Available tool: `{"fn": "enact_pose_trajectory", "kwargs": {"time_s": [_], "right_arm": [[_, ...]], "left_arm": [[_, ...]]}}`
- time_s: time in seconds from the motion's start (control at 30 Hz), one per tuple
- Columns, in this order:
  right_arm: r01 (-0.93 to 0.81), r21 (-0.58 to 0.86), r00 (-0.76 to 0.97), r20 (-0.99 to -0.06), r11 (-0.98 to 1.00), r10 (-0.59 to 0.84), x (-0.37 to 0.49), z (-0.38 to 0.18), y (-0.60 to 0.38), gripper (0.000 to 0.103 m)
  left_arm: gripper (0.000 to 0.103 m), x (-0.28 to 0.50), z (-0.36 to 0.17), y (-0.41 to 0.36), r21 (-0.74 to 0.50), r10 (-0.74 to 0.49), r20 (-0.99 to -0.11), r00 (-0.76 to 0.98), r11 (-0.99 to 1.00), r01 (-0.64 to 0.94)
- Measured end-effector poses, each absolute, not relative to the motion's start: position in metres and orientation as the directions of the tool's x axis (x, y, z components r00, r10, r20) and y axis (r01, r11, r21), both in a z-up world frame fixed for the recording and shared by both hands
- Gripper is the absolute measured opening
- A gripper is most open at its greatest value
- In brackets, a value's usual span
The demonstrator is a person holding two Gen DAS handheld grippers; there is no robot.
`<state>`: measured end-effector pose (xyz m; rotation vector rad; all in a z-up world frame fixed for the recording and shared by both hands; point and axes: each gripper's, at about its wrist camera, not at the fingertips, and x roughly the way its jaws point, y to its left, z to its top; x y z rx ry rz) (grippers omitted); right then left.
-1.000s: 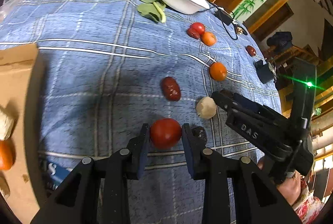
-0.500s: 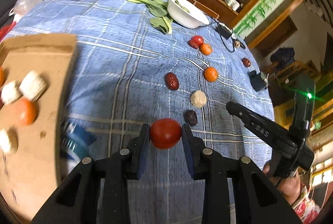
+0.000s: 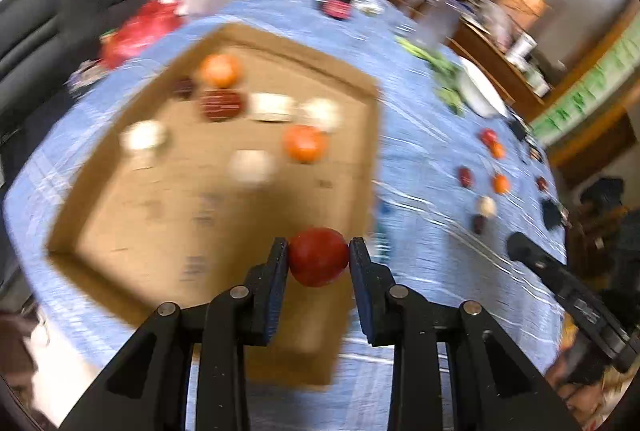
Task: Organize fruits
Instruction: 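Carry the tomato and dark date into the cardboard box and release both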
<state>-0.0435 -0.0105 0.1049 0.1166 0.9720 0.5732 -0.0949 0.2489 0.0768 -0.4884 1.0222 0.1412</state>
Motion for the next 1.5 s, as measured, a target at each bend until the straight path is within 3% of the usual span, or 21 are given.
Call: {"fn": "enact_pose_trajectory", "kwargs": {"time_s": [0.27,0.5,1.1,1.17,1.3,1.5], "right_arm": [[-0.516,0.388,0.306,-0.749,0.764,0.587,-0.05,0.111,0.092,0.027],[-0.568,0.314,0.255,-0.811,0.76,0.526,-0.055,0.084,0.163,0.027],[-0.531,0.216,0.304,-0.854,0.819,0.423,-0.034,0.051,0.201,0.028],[-0.526,0.225,0.299,-0.854,0.82,0.426,-0.033,0.051,0.2,0.03],[-0.514,0.248,0.302,-0.844,0.821,0.444,-0.037,0.057,0.194,0.048],[-0.48,0.275,0.37,-0.797,0.833,0.477,-0.051,0.087,0.164,0.049]], "left_arm": [[0.03,-0.096,0.065,0.307,-0.272,-0.059,-0.869,0.49,0.886,-0.376],[0.03,-0.07,0.042,0.329,-0.277,-0.117,-0.894,0.432,0.903,-0.329],[0.03,-0.021,0.035,0.342,-0.303,-0.183,-0.892,0.414,0.921,-0.245],[0.032,-0.023,0.039,0.346,-0.319,-0.19,-0.885,0.426,0.912,-0.257],[0.042,-0.03,0.056,0.357,-0.353,-0.186,-0.862,0.472,0.888,-0.294],[0.043,-0.047,0.084,0.352,-0.358,-0.15,-0.834,0.531,0.88,-0.314]]}}
